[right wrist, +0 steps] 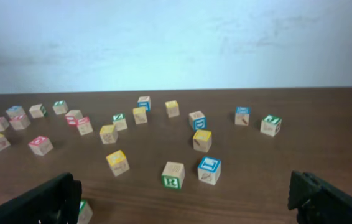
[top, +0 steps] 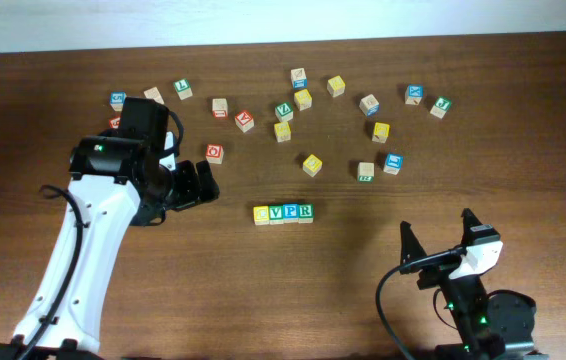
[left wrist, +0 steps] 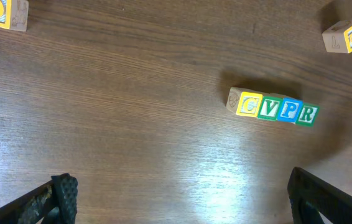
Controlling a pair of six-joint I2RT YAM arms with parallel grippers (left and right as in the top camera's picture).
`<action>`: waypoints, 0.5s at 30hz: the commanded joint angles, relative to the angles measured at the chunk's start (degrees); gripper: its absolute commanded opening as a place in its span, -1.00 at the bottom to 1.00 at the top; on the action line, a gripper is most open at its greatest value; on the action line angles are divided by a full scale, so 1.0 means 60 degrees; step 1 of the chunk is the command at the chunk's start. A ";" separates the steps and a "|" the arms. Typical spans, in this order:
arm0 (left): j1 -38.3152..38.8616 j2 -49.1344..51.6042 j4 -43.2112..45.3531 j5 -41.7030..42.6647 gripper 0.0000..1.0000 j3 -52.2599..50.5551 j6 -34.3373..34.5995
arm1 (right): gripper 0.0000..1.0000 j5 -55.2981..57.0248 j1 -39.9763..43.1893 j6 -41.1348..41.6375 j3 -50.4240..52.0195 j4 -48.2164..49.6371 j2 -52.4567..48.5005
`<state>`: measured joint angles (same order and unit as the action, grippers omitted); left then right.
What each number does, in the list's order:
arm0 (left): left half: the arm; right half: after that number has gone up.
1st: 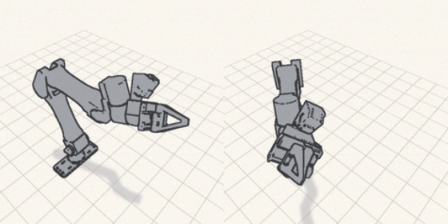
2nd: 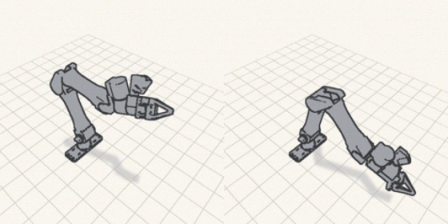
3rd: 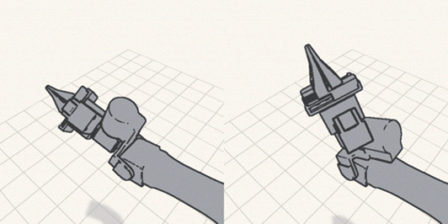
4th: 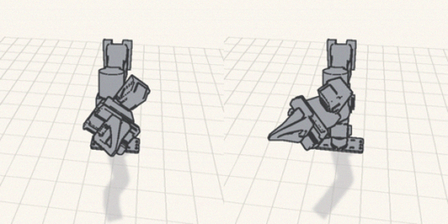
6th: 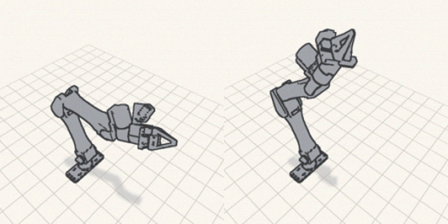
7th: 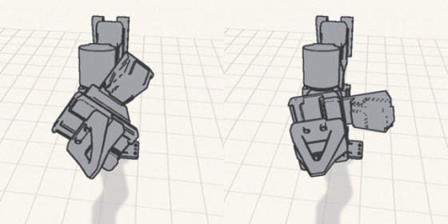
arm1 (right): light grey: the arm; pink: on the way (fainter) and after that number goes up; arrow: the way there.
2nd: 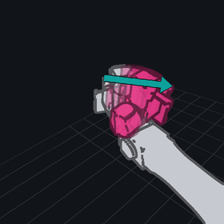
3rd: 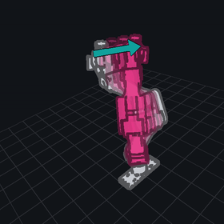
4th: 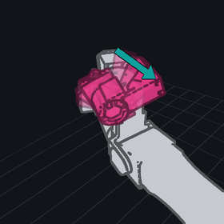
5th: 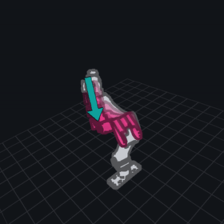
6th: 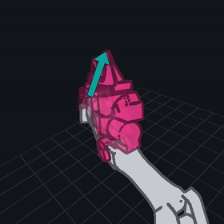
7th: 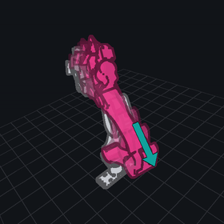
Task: Spell out CVPR
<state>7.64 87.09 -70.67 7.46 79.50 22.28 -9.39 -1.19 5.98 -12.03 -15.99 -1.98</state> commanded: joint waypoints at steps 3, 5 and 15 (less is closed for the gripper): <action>-0.0033 -0.0106 0.0011 0.0033 0.98 0.0095 -0.0044 | 0.97 -0.0087 0.0219 -0.0266 0.0353 0.0433 0.0299; -0.0033 -0.0106 0.0011 0.0033 0.99 0.0095 -0.0044 | 0.96 -0.0091 0.0219 -0.0426 0.0692 0.1253 0.0299; -0.0033 -0.0106 0.0011 0.0033 0.98 0.0095 -0.0044 | 0.97 0.0215 0.0204 -0.0423 0.1953 0.3162 0.0299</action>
<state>7.64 87.09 -70.67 7.49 79.50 22.28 -9.17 -0.38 3.88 -0.73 3.42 -0.84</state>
